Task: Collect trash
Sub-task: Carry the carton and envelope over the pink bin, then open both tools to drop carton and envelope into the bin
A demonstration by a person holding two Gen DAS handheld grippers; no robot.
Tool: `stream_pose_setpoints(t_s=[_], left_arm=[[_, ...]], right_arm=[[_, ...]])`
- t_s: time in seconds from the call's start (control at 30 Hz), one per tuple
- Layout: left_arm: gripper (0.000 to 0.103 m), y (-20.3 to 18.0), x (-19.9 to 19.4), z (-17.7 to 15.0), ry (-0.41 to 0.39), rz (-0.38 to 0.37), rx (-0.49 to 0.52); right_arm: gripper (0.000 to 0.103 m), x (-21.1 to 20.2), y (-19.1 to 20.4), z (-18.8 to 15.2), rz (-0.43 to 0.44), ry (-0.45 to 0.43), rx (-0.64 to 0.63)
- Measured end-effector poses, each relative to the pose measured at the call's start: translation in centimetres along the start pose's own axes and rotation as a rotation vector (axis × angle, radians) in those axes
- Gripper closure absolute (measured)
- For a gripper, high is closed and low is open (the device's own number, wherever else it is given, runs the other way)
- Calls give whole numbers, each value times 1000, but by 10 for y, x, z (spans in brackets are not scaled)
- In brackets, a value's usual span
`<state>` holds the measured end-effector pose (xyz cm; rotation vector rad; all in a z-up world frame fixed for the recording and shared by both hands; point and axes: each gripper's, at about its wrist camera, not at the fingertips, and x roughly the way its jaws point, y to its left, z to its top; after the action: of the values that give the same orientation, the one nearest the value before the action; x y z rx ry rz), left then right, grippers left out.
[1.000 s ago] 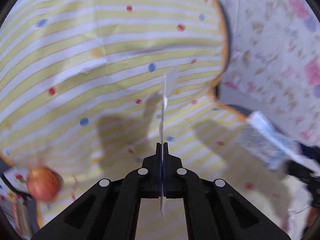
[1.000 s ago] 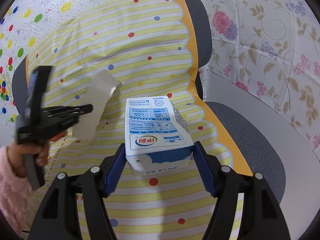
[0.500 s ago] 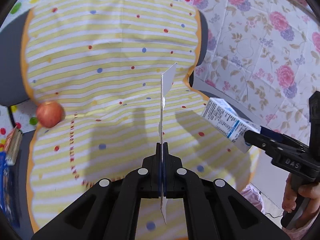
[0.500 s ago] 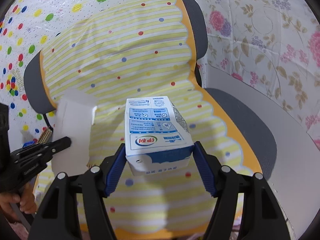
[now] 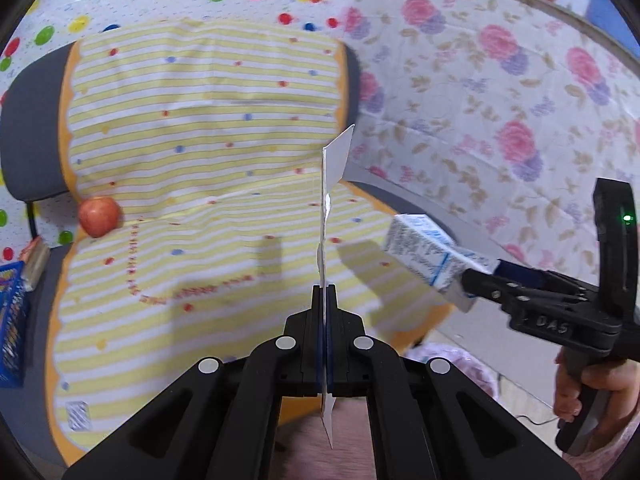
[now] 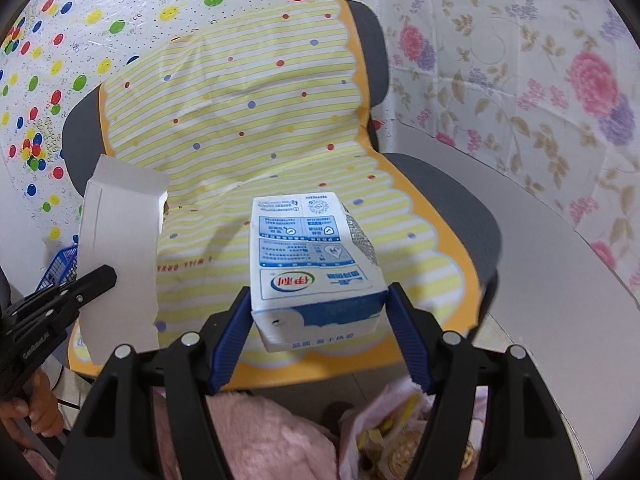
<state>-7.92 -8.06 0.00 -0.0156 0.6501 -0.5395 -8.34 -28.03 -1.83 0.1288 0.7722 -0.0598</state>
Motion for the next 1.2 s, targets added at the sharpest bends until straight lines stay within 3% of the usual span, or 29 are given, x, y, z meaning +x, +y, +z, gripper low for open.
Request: stream_pose_setpoints(t_s=[0.6, 0.83, 1.03, 1.07, 1.1, 1.13, 1.2], left_arm=[[102, -122, 30, -41, 114, -278, 146], [102, -149, 49, -47, 153, -290, 191], [100, -166, 69, -44, 183, -295, 231], [92, -169, 72, -44, 193, -295, 236], [78, -171, 77, -45, 208, -283, 245], [70, -171, 79, -46, 208, -271, 246], [58, -167, 79, -47, 206, -264, 241]], right_arm=[[37, -90, -72, -86, -252, 13, 106], [36, -98, -94, -106, -281, 36, 154], [36, -80, -110, -109, -279, 56, 183], [34, -76, -113, -109, -278, 59, 190], [31, -70, -116, -110, -276, 66, 197], [25, -62, -121, -112, -281, 84, 208], [25, -53, -127, -117, -285, 114, 226]])
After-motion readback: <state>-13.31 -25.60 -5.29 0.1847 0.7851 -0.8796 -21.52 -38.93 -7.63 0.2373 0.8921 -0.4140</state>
